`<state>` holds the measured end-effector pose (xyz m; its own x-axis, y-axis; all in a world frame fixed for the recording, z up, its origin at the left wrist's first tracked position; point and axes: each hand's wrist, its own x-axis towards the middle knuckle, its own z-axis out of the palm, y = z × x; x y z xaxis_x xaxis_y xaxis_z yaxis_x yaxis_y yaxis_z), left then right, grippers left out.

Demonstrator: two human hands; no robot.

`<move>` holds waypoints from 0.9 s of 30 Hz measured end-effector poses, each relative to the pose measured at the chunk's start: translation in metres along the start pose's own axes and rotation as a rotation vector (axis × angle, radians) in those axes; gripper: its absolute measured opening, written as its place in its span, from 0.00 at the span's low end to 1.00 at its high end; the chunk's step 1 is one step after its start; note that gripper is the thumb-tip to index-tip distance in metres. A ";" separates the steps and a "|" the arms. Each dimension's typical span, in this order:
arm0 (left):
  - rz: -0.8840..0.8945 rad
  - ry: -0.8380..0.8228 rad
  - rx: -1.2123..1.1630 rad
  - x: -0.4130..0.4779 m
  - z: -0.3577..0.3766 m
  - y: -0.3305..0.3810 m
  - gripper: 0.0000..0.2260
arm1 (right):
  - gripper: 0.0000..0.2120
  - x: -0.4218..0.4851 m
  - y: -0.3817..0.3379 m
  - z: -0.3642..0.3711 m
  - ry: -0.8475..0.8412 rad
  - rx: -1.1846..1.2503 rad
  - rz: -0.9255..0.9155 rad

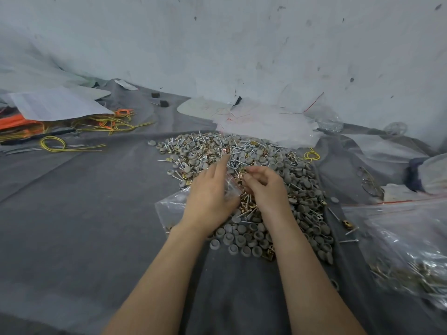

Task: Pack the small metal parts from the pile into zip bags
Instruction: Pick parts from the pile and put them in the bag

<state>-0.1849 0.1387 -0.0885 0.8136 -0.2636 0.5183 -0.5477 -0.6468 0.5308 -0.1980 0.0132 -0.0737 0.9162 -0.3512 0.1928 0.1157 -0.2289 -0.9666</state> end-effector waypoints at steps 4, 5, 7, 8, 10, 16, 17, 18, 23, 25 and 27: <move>0.016 -0.004 -0.022 -0.004 0.002 -0.004 0.37 | 0.05 -0.003 -0.003 0.001 -0.096 -0.108 -0.037; 0.014 0.007 -0.039 -0.005 0.002 -0.006 0.36 | 0.04 -0.004 -0.004 0.002 -0.145 -0.121 -0.046; -0.013 0.050 -0.079 -0.005 0.002 -0.009 0.35 | 0.04 -0.006 -0.005 0.003 -0.162 -0.152 -0.072; -0.044 0.080 -0.098 -0.005 0.001 -0.011 0.35 | 0.05 -0.006 -0.005 0.002 -0.122 -0.185 -0.089; -0.122 0.153 -0.133 -0.003 -0.001 -0.016 0.35 | 0.06 -0.006 -0.003 0.000 -0.024 -0.335 -0.131; -0.194 0.244 -0.143 -0.001 -0.001 -0.021 0.37 | 0.14 -0.014 0.004 0.010 -0.214 -0.969 -0.127; -0.188 0.240 -0.142 -0.001 0.000 -0.021 0.37 | 0.15 -0.015 0.004 0.013 -0.235 -1.017 -0.110; -0.182 0.236 -0.141 -0.001 0.001 -0.021 0.37 | 0.16 -0.017 0.004 0.014 -0.232 -1.035 -0.106; -0.182 0.237 -0.138 -0.002 0.003 -0.022 0.37 | 0.12 -0.019 0.004 0.018 -0.187 -1.126 -0.218; -0.184 0.240 -0.135 -0.002 0.003 -0.022 0.36 | 0.10 -0.019 0.003 0.019 -0.179 -1.131 -0.247; -0.181 0.239 -0.127 -0.002 0.003 -0.022 0.36 | 0.10 -0.019 0.003 0.019 -0.184 -1.116 -0.246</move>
<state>-0.1740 0.1514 -0.1030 0.8391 0.0329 0.5429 -0.4309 -0.5689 0.7005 -0.2076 0.0366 -0.0833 0.9686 -0.0690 0.2390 -0.0200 -0.9793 -0.2015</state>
